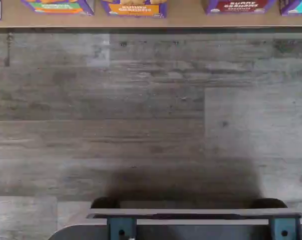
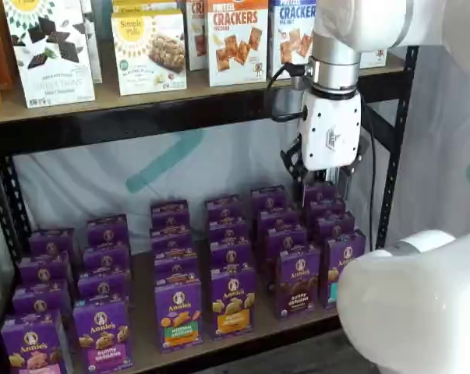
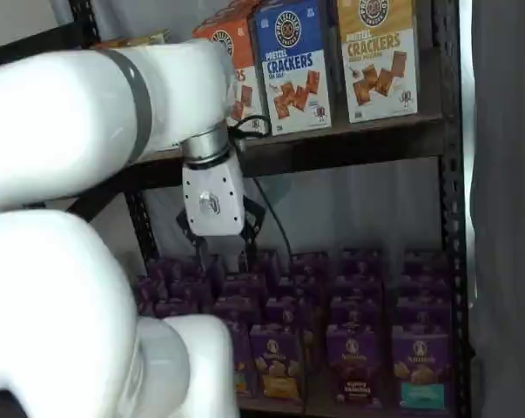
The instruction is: Pick up the purple box with a brown patch in the center, on the bottom shelf, the fifth box from the left
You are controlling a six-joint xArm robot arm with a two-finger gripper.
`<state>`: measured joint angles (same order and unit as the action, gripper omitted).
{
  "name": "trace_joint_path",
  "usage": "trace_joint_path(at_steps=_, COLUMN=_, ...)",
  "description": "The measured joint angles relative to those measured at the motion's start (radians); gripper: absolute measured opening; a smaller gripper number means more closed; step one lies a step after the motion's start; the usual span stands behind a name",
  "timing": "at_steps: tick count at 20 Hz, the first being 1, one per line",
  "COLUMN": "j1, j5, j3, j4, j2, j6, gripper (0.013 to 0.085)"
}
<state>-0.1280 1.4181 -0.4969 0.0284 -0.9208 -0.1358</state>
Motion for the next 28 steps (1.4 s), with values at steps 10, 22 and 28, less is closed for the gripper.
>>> trace_joint_path(at_steps=10, j1=-0.002, j5=-0.025, j3=0.019, j4=-0.003, j2=-0.004, j6=-0.001, gripper=0.0850)
trace_joint_path(at_steps=22, j1=-0.021, j5=-0.198, j3=0.114, j4=0.010, j2=0.094, j6=-0.013, gripper=0.0850)
trace_joint_path(at_steps=28, j1=-0.029, j5=-0.332, j3=0.152, j4=-0.004, j2=0.198, j6=-0.023, gripper=0.0850)
